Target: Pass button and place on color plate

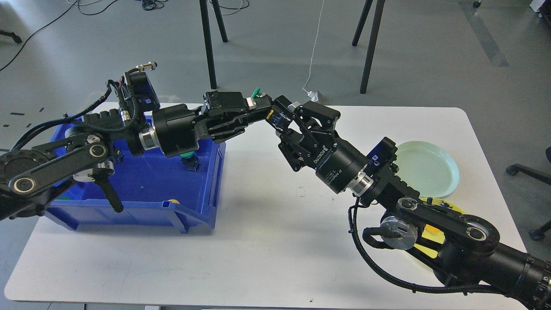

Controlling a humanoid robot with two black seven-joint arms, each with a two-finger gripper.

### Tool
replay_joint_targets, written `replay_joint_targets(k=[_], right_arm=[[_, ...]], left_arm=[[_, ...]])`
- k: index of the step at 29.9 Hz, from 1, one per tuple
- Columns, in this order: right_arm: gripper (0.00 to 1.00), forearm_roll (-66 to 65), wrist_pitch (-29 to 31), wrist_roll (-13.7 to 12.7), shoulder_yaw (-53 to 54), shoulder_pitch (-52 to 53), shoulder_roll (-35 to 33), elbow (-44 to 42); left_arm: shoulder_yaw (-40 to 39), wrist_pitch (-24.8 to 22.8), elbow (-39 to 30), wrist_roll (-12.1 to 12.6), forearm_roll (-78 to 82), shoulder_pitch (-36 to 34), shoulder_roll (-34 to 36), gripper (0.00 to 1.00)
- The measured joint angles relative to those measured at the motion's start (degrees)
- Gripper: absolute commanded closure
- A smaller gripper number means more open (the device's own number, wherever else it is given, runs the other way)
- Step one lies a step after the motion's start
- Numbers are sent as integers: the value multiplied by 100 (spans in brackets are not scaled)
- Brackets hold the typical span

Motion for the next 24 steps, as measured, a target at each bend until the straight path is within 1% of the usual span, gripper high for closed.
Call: replay_joint_targets(k=[2,3,4,6,7,8,13,16,20,22,24], right_arm=[[86,1,-54,0,0,0,0,10],[88,1,-72,0,0,0,0,12],[89,2,-82,0,1,0,0,13],[92,10,-103,0,6,0,-1,14],[93,19,-117,-1,28,7,-6,14],[93,20,-119,-1,38,14,-16,14],[95,14,-127,2,113,-66,-69,16],[96,38,-137,2,261,-203,-222,43],[97,49,-207,2,660,-510,-563,70],[97,43,-447,2,966,-725,-834,27],[97,-9,-964,2,1111,-877,-1104,-70]], left_arm=[[2,0,0,4,1,0,1,81],[3,0,0,5,1,1,3,76],[3,0,0,6,2,4,4,67],[5,-1,-1,7,3,9,7,49],[16,-12,-2,11,10,13,11,36],[22,-17,-1,21,20,19,11,15],[0,-1,5,19,-195,60,6,8],[-3,3,20,11,-414,76,-1,6],[-63,12,74,9,-496,92,15,5],[-217,12,100,8,-560,112,97,5],[-437,11,111,7,-662,175,247,4]])
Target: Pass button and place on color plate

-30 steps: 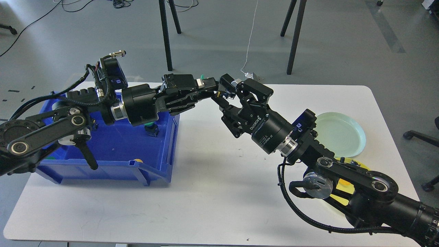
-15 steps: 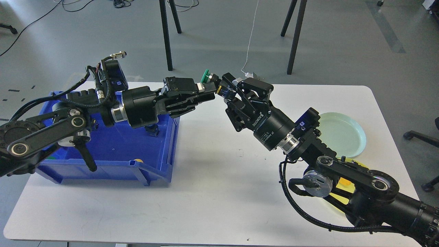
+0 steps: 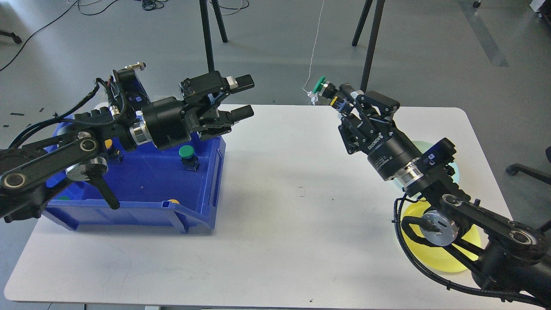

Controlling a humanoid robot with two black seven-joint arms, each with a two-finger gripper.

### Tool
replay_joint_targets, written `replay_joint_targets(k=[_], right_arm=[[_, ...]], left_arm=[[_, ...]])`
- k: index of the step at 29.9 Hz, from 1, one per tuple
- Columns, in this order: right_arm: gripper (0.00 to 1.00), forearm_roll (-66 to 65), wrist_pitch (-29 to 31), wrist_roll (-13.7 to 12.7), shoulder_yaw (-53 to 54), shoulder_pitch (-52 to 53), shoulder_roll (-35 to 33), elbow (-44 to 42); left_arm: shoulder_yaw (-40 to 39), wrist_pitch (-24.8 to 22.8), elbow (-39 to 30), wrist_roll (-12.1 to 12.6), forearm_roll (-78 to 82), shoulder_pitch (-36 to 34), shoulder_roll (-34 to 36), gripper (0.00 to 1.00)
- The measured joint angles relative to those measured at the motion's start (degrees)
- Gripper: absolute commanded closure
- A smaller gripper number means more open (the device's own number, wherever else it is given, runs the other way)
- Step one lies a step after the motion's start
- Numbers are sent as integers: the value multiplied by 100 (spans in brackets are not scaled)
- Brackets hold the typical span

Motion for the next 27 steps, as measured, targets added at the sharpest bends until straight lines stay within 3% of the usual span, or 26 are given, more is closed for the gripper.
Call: replay_joint_targets(k=[4,6,11,15,21,27], right_arm=[[97,-180,-1506,-1,-260,-92,-660,-327],[97,-363,-1951,-76,-634,-54,-854,-600],[96,-706,-2160,-459,-1638,70,-893,-1625],[90,-759,-2167,-525,-2233,307,-576,-2442],[56,-700,-2167,-598,-2441,529,-84,-3500],[35,-688,-2167,-649,-2448,545,127,-3748]], left_arm=[[-199,-2,11,0,-52,39,390,3],[-234,-8,12,0,-53,39,578,3],[-245,-15,9,0,-53,39,722,3],[-224,-16,1,0,-53,54,678,2],[-192,-11,-5,0,-53,63,659,2],[-193,-5,-7,0,-55,71,656,2]])
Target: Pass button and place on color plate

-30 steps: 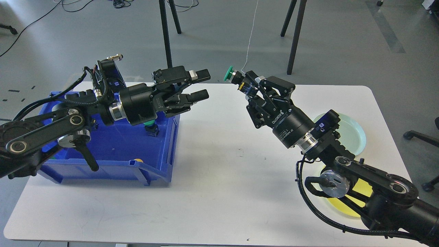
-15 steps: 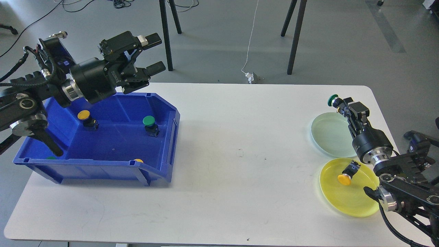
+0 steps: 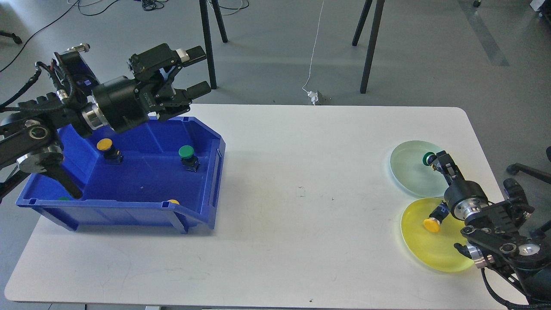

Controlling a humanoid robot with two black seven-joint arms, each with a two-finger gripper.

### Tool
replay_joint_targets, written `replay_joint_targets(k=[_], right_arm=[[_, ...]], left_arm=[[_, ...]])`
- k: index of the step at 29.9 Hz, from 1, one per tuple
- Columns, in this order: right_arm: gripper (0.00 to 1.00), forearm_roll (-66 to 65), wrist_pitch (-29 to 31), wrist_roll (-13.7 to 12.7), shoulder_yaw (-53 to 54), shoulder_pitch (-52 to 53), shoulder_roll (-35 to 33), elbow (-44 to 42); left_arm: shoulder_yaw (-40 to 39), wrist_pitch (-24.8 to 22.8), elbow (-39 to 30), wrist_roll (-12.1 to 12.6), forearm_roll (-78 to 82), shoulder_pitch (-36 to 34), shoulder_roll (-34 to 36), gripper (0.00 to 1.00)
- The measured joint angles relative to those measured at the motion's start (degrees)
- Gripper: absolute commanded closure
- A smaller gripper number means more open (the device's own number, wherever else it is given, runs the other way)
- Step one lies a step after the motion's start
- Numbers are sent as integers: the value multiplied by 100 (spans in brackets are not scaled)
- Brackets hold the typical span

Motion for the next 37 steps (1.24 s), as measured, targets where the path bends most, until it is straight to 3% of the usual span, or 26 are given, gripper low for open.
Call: replay_joint_targets(k=[2,4,10,16,22,27,29,31,37], right_arm=[[25,5,0,-2,6,4,6,20],[6,8,0,-3,20,11,7,55],[4,35,1,-15,212,153,-93,685],[4,188,68,-27,1738,130,-755,2601],[4,1657,1935,30,2983,-13,-1259,3853],[4,3296,4085,31,3074,58,-1295,3682],[4,3798,4678,13,3036,69,-1259,3508],[3,4058,4927,4,3018,84,-1198,3405],[2,4157,4890,27,3001,122,-1035,3267]], left_arm=[[2,7,4,0,-4,12,-4,2],[3,11,8,0,-5,34,-7,2],[-5,12,74,0,-37,53,-22,2],[-39,-6,436,2,-326,60,-251,1],[-41,-10,1045,2,-1111,227,-458,1],[-41,-10,1291,2,-1839,464,-635,1],[-42,-9,1365,2,-2084,556,-780,1],[-43,-10,1430,2,-2206,608,-946,1],[-206,-11,1460,2,-2289,623,-1084,1]])
